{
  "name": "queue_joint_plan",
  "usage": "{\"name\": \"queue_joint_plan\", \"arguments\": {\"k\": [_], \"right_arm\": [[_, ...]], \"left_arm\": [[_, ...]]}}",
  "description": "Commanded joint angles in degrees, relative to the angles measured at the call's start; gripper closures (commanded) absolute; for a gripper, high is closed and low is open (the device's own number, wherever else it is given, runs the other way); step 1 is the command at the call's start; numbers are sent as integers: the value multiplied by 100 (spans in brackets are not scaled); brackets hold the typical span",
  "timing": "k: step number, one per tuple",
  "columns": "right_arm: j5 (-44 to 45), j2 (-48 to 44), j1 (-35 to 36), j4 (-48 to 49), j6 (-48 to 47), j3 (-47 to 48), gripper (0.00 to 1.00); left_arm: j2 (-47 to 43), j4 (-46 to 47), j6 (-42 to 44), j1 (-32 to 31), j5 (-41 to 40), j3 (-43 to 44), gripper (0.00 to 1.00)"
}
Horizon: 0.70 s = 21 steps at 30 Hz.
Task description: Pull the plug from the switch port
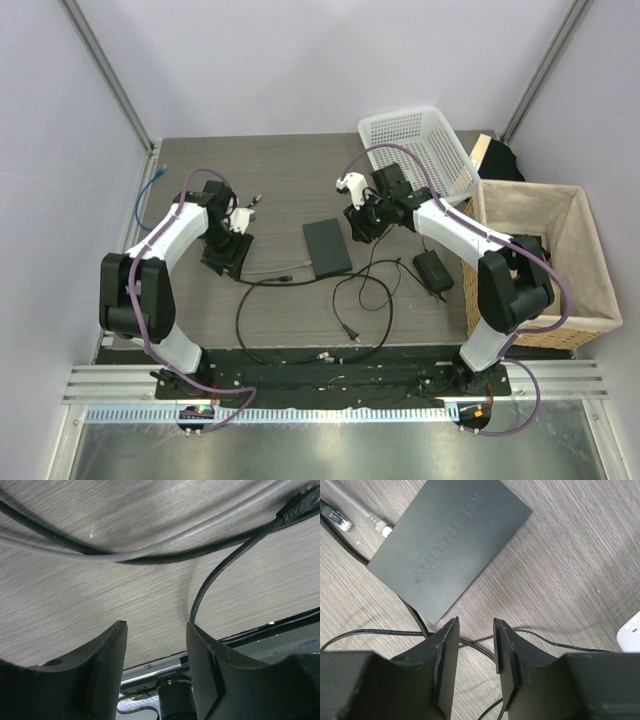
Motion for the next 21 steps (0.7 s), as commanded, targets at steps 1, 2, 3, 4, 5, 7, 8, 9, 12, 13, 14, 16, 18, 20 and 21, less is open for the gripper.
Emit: {"name": "queue_joint_plan", "arguments": {"k": [1, 2, 3, 4, 5, 7, 8, 9, 12, 13, 14, 16, 18, 20, 21], "right_arm": [[103, -16, -19, 107, 52, 191, 60], [121, -33, -19, 116, 25, 165, 60], [129, -86, -19, 142, 16, 138, 59], [138, -112, -28, 169, 25, 60, 60], [138, -130, -20, 195, 25, 24, 60], [130, -200, -19, 204, 25, -55, 60], [130, -218, -19, 204, 16, -73, 60], [138, -236, -19, 213, 7, -99, 59], [147, -288, -19, 213, -28, -178, 59], [138, -297, -19, 213, -28, -222, 59], [138, -306, -19, 222, -19, -240, 59], [130, -297, -19, 213, -28, -257, 59], [130, -280, -19, 222, -54, -258, 59], [121, -227, -19, 230, -89, -240, 59], [129, -201, -19, 230, -115, -196, 59]], "left_arm": [[332, 77, -253, 18, 189, 238, 46], [438, 16, -288, 18, 155, 404, 46], [622, 33, -323, 18, 120, 484, 45], [684, 59, -350, 27, -20, 546, 43], [781, 94, -350, 27, -47, 660, 43], [1096, 60, -368, 18, -82, 844, 43], [1211, 7, -403, 27, -143, 906, 44], [1299, -28, -446, 27, -179, 959, 44], [1554, 15, -482, 27, -258, 1047, 44], [1694, 7, -482, 27, -302, 1091, 44], [1800, -37, -473, 27, -363, 1117, 43], [1950, -81, -447, 35, -425, 1153, 43], [2021, -64, -412, 27, -443, 1127, 43], [1995, 50, -307, 27, -495, 1013, 41], [1986, 94, -271, 27, -661, 960, 42]]}}
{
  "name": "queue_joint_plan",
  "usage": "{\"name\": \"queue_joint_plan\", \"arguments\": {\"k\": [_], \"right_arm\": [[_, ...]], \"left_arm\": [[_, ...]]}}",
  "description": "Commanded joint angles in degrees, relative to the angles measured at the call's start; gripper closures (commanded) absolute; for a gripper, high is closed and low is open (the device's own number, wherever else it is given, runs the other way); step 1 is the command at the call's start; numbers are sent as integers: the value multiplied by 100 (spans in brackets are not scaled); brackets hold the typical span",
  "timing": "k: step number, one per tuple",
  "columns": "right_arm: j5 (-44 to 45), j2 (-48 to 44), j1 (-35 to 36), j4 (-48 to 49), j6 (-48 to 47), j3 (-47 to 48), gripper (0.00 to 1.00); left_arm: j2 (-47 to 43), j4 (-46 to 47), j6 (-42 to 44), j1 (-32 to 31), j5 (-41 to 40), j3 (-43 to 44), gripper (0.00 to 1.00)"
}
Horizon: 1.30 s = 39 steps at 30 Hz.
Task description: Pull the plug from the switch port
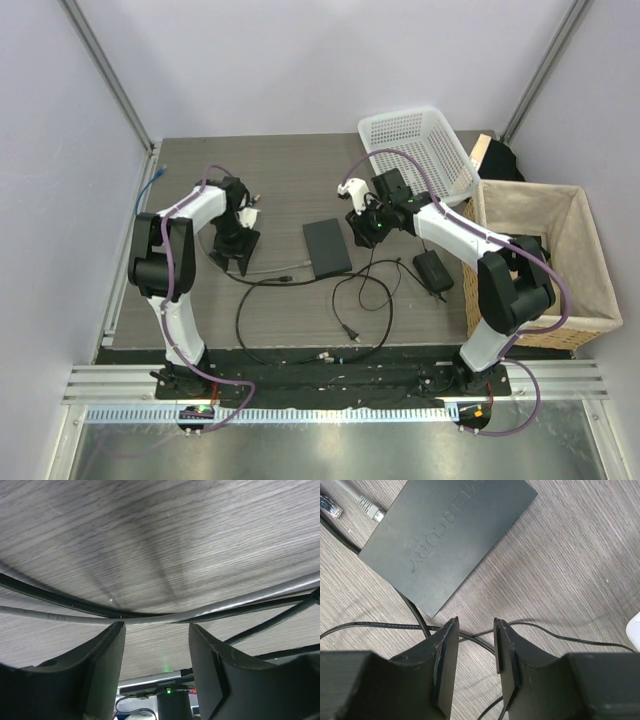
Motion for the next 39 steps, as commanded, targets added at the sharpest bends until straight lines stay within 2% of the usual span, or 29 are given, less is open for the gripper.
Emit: {"name": "queue_joint_plan", "arguments": {"k": [1, 3, 8, 10, 13, 15, 19, 23, 24, 27, 29, 31, 33, 39], "right_arm": [[20, -126, -19, 169, -127, 105, 59], [3, 40, -19, 160, -118, 202, 58], [-59, 296, -55, 309, 216, 641, 58], [-41, 235, -46, 345, 207, 712, 57], [29, 182, -89, 345, 111, 634, 57], [-32, 173, -142, 371, 180, 485, 57], [-392, 68, -169, 380, 286, 466, 57], [-402, 242, -169, 389, 251, 729, 55], [-384, 295, -169, 380, 286, 886, 54], [-708, 532, -160, 398, 435, 1264, 54], [-1051, 839, -143, 467, 812, 1458, 56], [-1166, 1016, -29, 564, 1102, 1652, 61], [-1210, 1243, 112, 618, 1148, 1836, 63], [-1237, 1553, 551, 661, 1314, 2101, 65]], "left_arm": [[73, 273, 299, 29, -444, -235, 43], [125, 406, 458, 64, -830, -377, 44], [179, 906, 1098, 608, -1858, -729, 47], [284, 1082, 1292, 871, -2322, -651, 47], [460, 1310, 1539, 1206, -2492, -317, 49], [548, 1277, 1575, 1216, -2231, 33, 50], [338, 742, 1425, 1022, -1203, 527, 50], [-83, 442, 1496, 574, -193, 835, 38], [-155, 276, 1513, 504, 506, 983, 35], [-252, 213, 1443, 425, 1389, 1204, 32], [-69, 248, 1180, 416, 1541, 1318, 30], [143, 257, 1013, 416, 1716, 1529, 30], [388, 344, 776, 416, 1840, 1609, 31], [740, 784, 231, 398, 2051, 1381, 44]]}}
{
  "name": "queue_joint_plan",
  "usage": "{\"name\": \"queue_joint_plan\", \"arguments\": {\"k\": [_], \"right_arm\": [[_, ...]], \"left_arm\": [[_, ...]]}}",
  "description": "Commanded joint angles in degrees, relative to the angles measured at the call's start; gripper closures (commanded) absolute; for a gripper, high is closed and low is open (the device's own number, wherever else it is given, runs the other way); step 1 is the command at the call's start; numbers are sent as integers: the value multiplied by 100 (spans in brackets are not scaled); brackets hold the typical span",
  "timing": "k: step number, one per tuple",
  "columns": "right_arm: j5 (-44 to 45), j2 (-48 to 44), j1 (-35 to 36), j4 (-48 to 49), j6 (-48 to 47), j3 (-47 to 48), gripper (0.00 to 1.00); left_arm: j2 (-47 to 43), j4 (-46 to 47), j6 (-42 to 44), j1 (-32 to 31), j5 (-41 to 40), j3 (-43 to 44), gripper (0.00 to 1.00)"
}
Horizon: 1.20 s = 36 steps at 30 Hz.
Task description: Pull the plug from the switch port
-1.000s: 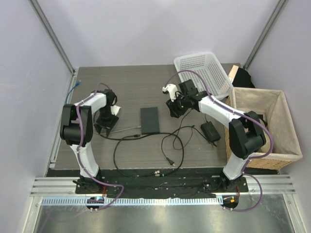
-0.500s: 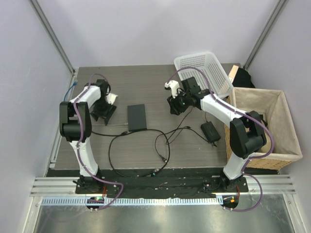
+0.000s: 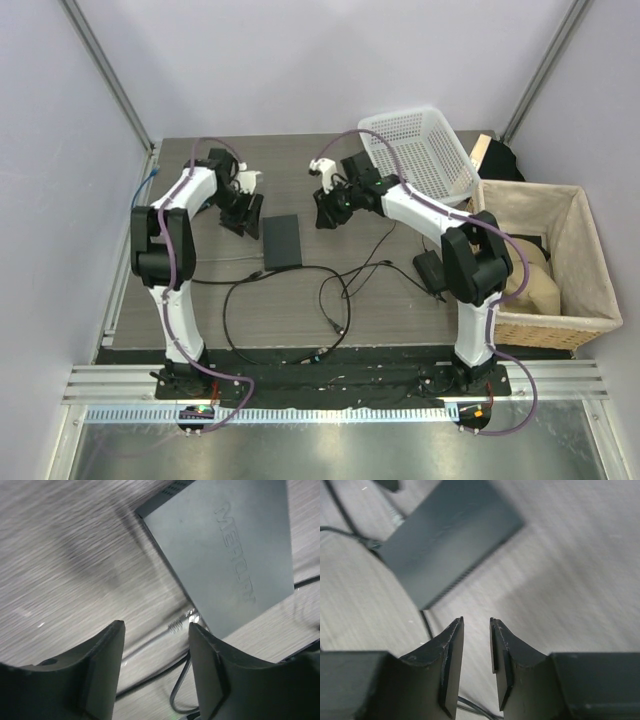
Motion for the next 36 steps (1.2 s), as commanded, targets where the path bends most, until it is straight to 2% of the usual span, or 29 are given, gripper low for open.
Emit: {"name": "queue_joint_plan", "arguments": {"k": [1, 2, 5, 12, 15, 19, 22, 23, 26, 36], "right_arm": [[-214, 62, 285, 224, 305, 276, 66], [-196, 62, 303, 224, 296, 258, 66], [-117, 27, 356, 225, 261, 188, 66], [129, -131, 417, 137, 16, -14, 66], [147, -131, 496, 93, -99, -102, 66], [164, 0, 628, 110, -161, -102, 66], [182, 272, 681, 172, -117, -41, 77], [199, 412, 690, 180, -82, -32, 87], [199, 615, 690, 207, 59, 56, 99], [603, 1090, 751, 242, -11, -146, 99]], "left_arm": [[315, 323, -524, 0, 373, -115, 46], [368, 332, -533, -52, 399, -71, 51], [535, 314, -559, -201, 618, -27, 55], [474, 516, -1148, -351, 1401, -141, 55], [281, 543, -1157, -273, 1621, -281, 52], [34, 648, -1157, -9, 1542, -466, 42], [95, 649, -939, 53, 1813, -493, 37], [244, 596, -877, 53, 1953, -466, 37], [429, 525, -824, 53, 2192, -431, 39], [913, 156, -156, 62, 2456, -589, 46]]}}
